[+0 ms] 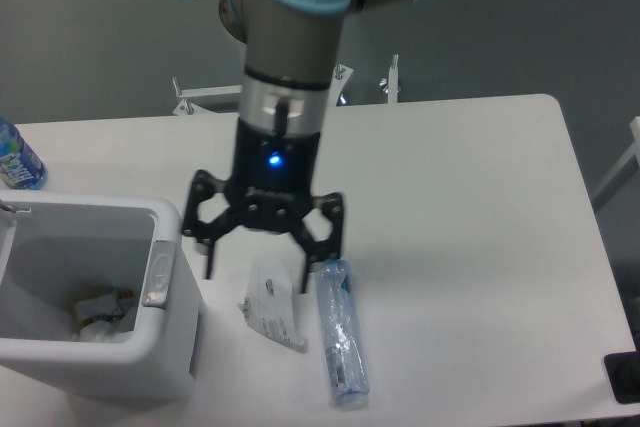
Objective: Open the trash can
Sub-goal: 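Lift the gripper up away from the opened trash can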
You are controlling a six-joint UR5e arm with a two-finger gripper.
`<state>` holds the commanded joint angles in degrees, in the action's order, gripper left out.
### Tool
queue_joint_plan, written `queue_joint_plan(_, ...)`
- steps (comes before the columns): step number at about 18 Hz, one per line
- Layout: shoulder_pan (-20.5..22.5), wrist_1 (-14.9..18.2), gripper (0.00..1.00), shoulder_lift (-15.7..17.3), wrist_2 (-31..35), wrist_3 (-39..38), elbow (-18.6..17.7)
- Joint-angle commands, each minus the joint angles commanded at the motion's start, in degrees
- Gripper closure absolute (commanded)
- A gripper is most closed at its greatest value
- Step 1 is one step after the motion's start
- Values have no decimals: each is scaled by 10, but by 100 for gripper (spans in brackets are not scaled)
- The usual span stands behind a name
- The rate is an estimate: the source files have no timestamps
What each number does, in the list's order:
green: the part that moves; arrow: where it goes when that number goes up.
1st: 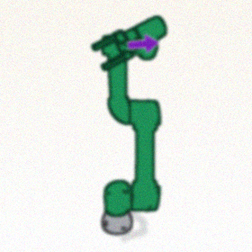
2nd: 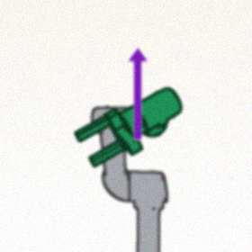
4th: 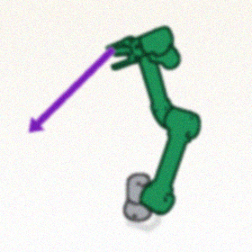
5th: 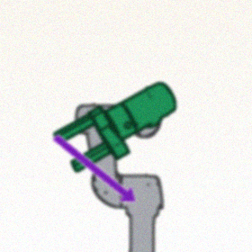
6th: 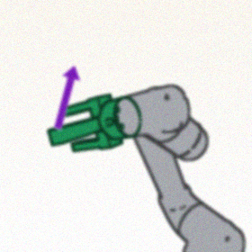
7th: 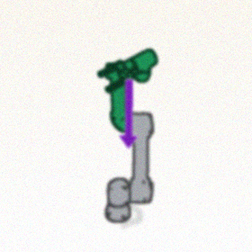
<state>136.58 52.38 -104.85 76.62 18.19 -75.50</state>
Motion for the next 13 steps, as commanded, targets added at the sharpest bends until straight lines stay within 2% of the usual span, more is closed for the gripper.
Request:
queue_joint_plan(3, 15, 12, 0, 6, 72, 65, -11)
queue_joint_plan(5, 18, 36, 0, 10, 100, 120, -22)
queue_joint_plan(8, 26, 48, 0, 13, 140, 182, -39)
queue_joint_plan(13, 32, 47, 0, 19, 150, 207, -50)
